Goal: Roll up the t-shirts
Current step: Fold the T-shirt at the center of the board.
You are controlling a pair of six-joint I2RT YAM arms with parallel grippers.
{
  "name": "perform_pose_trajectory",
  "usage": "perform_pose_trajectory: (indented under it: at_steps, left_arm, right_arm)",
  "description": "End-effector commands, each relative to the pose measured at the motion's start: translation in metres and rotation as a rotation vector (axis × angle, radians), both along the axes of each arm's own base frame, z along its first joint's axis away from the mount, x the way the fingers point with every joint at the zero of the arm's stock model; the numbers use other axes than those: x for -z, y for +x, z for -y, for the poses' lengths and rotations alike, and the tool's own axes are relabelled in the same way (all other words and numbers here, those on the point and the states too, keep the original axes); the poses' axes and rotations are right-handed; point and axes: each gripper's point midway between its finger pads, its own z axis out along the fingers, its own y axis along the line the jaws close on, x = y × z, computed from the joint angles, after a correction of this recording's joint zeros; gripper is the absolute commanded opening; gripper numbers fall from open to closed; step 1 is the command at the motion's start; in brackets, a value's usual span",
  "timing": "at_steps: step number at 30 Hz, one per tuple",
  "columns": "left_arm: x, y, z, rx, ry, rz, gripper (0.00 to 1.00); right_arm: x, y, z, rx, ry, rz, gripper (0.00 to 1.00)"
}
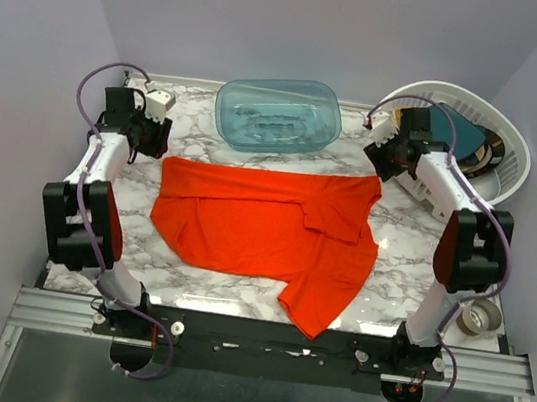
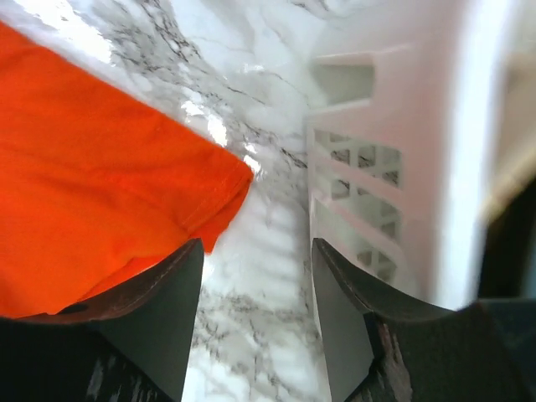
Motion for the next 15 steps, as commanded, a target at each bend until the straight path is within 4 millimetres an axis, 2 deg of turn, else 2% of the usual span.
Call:
perform_pose_trajectory:
  at_steps: [1,2,3,4,5,6,8,9,13,15]
  left_arm:
    - [-0.048,-0.031,0.008,0.042,0.016,0.05,0.54]
    - [-0.047,-0.04,0.013,0.091,0.019,0.042,0.55]
    - [-0.054,-0.049,0.018,0.127,0.024,0.051,0.55]
    - [-0.051,-0.062,0.022,0.15,0.021,0.02,0.55]
    - [-0.047,-0.073,0.025,0.176,0.02,0.001,0.56]
    - [-0.052,-0.082,0.03,0.251,0.048,0.024,0.56]
    - [-0.039,-0.11,0.038,0.329,0.051,-0.033,0.59]
    - [-0.042,-0.119,0.041,0.395,0.084,-0.008,0.61]
    - [-0.018,-0.166,0.056,0.568,0.094,-0.136,0.64]
    - [-0.011,-0.176,0.063,0.598,0.06,-0.197,0.64]
  right_arm:
    - [-0.042,-0.057,-0.018,-0.067,0.118,-0.034,0.63]
    - [-0.039,-0.084,-0.024,-0.103,0.158,-0.079,0.63]
    - [-0.041,-0.098,-0.028,-0.152,0.17,-0.087,0.64]
    - [-0.038,-0.113,-0.032,-0.189,0.187,-0.107,0.64]
    - [-0.051,-0.131,-0.042,-0.245,0.225,-0.09,0.64]
    - [-0.037,-0.151,-0.044,-0.291,0.223,-0.126,0.64]
    - [-0.037,-0.177,-0.059,-0.387,0.238,-0.135,0.64]
    - [-0.034,-0.193,-0.062,-0.421,0.234,-0.133,0.64]
    - [-0.034,-0.226,-0.09,-0.514,0.243,-0.129,0.64]
    - [-0.037,-0.237,-0.101,-0.542,0.273,-0.135,0.64]
